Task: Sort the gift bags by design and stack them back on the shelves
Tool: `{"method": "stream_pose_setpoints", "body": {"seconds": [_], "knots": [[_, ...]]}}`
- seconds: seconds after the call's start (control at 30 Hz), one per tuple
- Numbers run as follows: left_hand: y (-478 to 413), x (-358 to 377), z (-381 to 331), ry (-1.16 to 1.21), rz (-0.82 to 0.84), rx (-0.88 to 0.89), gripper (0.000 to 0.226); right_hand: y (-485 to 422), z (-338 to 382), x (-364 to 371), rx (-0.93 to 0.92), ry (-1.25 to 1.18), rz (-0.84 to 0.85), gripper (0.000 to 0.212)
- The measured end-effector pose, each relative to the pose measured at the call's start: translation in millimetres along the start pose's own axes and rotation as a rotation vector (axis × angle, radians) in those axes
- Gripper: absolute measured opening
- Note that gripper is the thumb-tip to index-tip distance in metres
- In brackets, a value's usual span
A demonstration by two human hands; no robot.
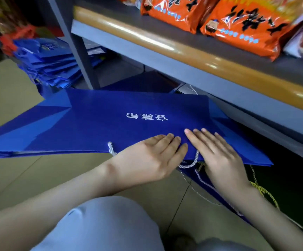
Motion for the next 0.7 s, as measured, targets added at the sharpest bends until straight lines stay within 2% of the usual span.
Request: {"method": "stream_pose_setpoints", "body": {"seconds": [0.1, 0.17, 0.23, 0.3, 0.33, 0.4, 0.47, 0.5, 0.57, 0.63, 0.7], "knots": [[-2.9, 20.2, -2.7, 0.006, 0.046, -0.058, 0.034, -3.4, -13.8, 16.9, 0.039, 0.003, 0.122, 0.069], [-7.2, 40.7, -8.9, 0.010, 0.123, -0.112, 0.038, -10.4, -20.2, 29.6, 0.075, -0.023, 0.309, 0.090], [-8.2, 61.6, -17.4, 0.096, 0.220, -0.162, 0.040, -18.8, -14.7, 41.4, -0.007, -0.049, 0.456, 0.103], [-6.9, 78.6, -22.2, 0.189, 0.370, -0.252, 0.056, -20.3, -5.4, 58.4, -0.095, -0.103, 0.559, 0.101], [-4.0, 82.1, -19.6, 0.158, 0.427, -0.324, 0.064, -19.0, -1.2, 67.5, -0.107, -0.114, 0.607, 0.100], [11.3, 90.8, -14.6, 0.055, 0.562, -0.418, 0.074, -17.8, 1.7, 75.7, -0.098, -0.106, 0.556, 0.100], [28.4, 90.8, -8.4, -0.009, 0.762, -0.487, 0.065, -13.0, -2.7, 81.9, -0.077, -0.013, 0.493, 0.109], [34.9, 87.2, -5.0, -0.019, 0.782, -0.550, 0.061, -7.3, -6.1, 82.3, -0.062, 0.006, 0.450, 0.112], [37.1, 77.1, -4.3, 0.000, 0.652, -0.574, 0.060, 5.9, -10.2, 75.9, -0.032, 0.039, 0.410, 0.115], [25.5, 69.4, -15.2, 0.009, 0.517, -0.434, 0.048, 21.3, -17.2, 60.7, 0.014, 0.067, 0.342, 0.113], [11.2, 62.5, -23.9, 0.008, 0.395, -0.320, 0.047, 34.6, -28.7, 43.1, 0.077, 0.094, 0.306, 0.108]]}}
Point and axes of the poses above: each hand's wrist, its own y-axis away from the middle knuckle, its own x-axis out of the palm, z = x × y, the point moved 7 cm from there along -y, towards the middle knuckle, and after that the axes turned 2 degrees about -x, right-handed, at the moved point
